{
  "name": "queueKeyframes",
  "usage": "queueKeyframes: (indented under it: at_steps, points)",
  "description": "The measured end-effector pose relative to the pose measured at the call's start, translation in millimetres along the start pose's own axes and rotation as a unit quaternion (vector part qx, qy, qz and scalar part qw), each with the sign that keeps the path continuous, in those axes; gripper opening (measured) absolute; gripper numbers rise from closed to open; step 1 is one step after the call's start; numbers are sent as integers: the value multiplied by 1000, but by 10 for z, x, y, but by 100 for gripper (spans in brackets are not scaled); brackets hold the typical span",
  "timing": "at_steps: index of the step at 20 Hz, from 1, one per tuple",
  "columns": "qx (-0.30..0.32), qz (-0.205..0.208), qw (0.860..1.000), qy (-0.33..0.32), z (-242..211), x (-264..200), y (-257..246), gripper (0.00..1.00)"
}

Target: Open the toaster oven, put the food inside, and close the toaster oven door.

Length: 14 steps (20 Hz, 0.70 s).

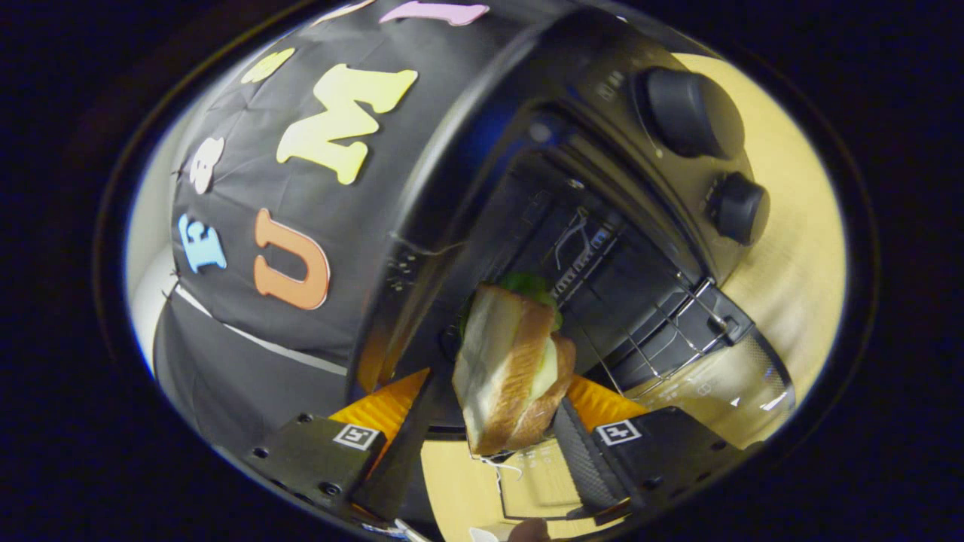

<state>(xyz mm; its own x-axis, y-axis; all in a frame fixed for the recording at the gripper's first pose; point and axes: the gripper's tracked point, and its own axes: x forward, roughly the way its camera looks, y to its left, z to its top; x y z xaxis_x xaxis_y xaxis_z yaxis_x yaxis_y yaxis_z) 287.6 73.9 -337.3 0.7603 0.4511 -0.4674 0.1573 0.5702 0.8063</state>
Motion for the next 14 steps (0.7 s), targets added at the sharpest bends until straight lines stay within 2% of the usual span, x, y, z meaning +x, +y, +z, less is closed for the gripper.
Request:
queueKeyframes:
  at_steps: [2, 7, 14]
  points:
    - [-24, -19, 1000, 4, -33, -60, -27, 100]
    - [-110, -76, 991, 12, -37, -307, -143, 100]
    - [-169, -153, 973, 30, -13, -579, -281, 100]
